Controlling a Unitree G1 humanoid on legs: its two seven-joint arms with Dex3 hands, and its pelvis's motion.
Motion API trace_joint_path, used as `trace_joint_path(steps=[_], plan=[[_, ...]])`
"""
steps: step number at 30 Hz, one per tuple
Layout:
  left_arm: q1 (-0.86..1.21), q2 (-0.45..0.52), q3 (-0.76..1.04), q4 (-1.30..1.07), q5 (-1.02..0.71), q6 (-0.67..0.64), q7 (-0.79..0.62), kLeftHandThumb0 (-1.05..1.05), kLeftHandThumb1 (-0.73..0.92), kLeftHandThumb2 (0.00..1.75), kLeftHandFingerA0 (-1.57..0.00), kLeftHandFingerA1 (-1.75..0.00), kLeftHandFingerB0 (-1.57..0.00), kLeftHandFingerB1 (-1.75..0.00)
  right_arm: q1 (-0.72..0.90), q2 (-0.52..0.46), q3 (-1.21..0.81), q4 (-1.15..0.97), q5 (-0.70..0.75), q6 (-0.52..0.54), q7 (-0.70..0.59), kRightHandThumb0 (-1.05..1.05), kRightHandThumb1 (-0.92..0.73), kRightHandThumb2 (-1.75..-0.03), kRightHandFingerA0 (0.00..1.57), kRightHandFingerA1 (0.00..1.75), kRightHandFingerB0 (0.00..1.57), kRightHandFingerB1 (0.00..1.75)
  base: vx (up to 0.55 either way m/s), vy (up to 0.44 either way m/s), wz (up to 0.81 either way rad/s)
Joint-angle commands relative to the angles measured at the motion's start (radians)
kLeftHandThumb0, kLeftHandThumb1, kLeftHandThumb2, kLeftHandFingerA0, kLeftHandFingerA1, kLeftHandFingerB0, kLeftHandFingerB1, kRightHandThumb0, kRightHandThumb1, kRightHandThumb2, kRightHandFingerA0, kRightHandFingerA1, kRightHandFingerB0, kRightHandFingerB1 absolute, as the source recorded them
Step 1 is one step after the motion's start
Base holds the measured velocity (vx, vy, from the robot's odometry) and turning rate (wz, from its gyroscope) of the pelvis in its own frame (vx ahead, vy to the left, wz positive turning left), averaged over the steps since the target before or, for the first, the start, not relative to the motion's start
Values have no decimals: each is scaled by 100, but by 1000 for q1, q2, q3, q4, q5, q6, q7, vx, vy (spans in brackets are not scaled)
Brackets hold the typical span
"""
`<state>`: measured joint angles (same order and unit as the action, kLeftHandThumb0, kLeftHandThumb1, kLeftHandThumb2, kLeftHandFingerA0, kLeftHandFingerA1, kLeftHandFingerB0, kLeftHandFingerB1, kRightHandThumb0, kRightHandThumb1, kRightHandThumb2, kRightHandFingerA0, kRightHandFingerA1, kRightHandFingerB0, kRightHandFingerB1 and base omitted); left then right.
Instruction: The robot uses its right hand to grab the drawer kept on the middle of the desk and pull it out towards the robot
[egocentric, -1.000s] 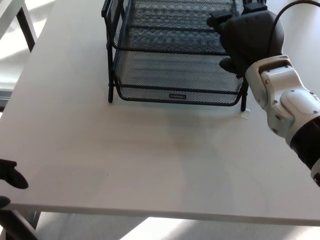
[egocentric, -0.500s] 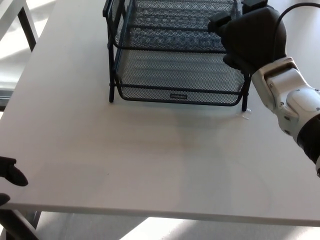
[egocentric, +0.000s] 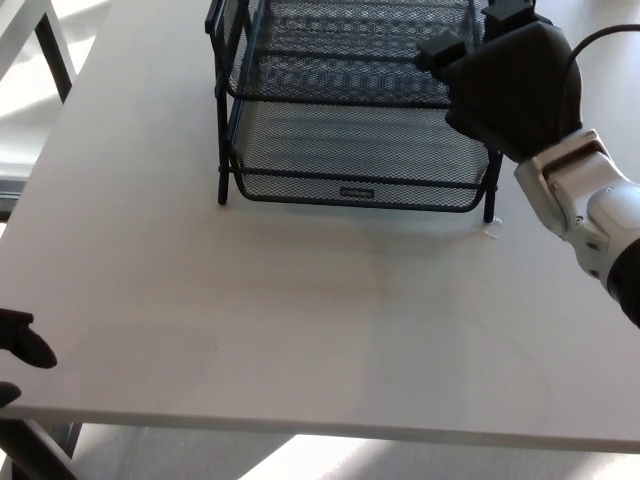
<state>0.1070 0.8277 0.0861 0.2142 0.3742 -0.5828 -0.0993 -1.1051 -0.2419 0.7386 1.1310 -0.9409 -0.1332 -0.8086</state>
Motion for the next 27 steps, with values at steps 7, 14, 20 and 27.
trace_joint_path(steps=[7,14,20,27], plan=[[0,17,8,19,0,-31,-16,-26,58,57,-75,-86,-82,-62,81,-88,-18,-81,-26,-65,-220,-45,-48,-55,90,161,98,63,0,0,0],[11,17,14,7,0,-21,-22,-27,59,58,-74,-82,-80,-60,207,-184,-68,-285,-34,-67,-208,-44,-53,-56,92,151,94,66,0,0,0],[6,15,13,19,1,-34,-21,-27,59,58,-74,-82,-80,-61,335,-259,-134,-483,-44,-65,-181,-42,-55,-57,93,150,94,64,0,0,0],[9,13,15,20,-10,-23,-36,-27,59,58,-74,-80,-80,-58,497,-304,-215,-674,-64,-31,-138,-53,-41,-82,103,125,88,72,0,0,0]])
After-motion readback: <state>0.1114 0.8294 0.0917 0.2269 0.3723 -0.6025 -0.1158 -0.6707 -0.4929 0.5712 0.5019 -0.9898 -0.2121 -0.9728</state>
